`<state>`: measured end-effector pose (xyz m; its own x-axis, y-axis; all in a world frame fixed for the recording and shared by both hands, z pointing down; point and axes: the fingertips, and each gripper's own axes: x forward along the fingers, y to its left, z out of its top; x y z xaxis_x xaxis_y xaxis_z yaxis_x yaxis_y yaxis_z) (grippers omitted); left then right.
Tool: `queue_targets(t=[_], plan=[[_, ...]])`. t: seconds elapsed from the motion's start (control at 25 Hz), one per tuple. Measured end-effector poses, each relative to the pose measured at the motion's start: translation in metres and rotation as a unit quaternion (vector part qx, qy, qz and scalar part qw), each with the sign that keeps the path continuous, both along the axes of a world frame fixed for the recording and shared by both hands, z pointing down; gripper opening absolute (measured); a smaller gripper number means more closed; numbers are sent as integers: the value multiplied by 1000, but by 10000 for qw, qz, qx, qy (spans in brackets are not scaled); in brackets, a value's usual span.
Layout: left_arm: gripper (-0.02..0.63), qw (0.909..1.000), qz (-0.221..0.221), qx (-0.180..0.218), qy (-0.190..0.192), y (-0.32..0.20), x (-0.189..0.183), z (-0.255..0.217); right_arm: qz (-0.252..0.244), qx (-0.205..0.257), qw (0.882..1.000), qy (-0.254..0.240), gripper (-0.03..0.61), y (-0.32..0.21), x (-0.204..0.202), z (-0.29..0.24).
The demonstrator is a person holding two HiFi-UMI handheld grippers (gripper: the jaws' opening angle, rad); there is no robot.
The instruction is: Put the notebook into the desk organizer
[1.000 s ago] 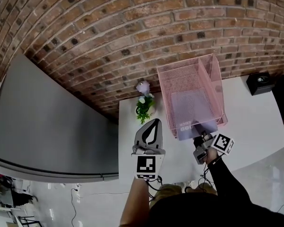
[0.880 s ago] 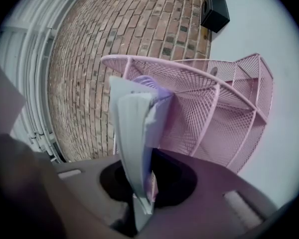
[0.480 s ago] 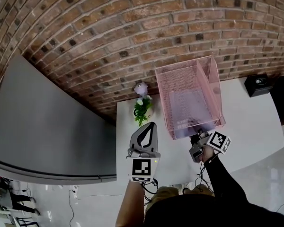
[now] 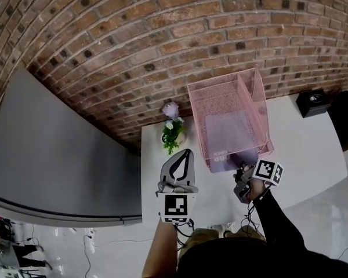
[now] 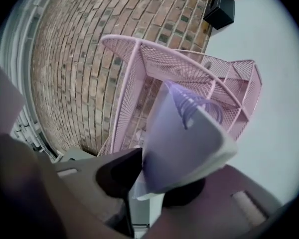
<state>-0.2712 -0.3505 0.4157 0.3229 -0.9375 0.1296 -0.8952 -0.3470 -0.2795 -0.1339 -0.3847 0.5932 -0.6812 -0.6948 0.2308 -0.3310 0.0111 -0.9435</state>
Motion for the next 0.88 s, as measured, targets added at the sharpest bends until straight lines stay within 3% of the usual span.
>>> queue_targets(t=[0.24, 0.6, 0.64, 0.68, 0.88], plan=[[9, 9999, -111, -23, 46, 1, -1, 3, -289, -176, 9992, 194, 98, 7, 5, 8], [9, 9998, -114, -73, 136, 5, 2, 8, -305, -371, 9982, 356, 100, 13, 9, 26], [9, 9998, -112, -78, 142, 5, 3, 8, -307, -380, 9982, 357, 114, 13, 8, 28], [9, 9998, -109, -83, 147, 5, 4, 8, -317, -379, 9982, 339, 199, 13, 7, 28], [9, 9999, 96, 54, 115, 5, 14, 5, -596, -36, 9973, 419, 209, 24, 4, 19]])
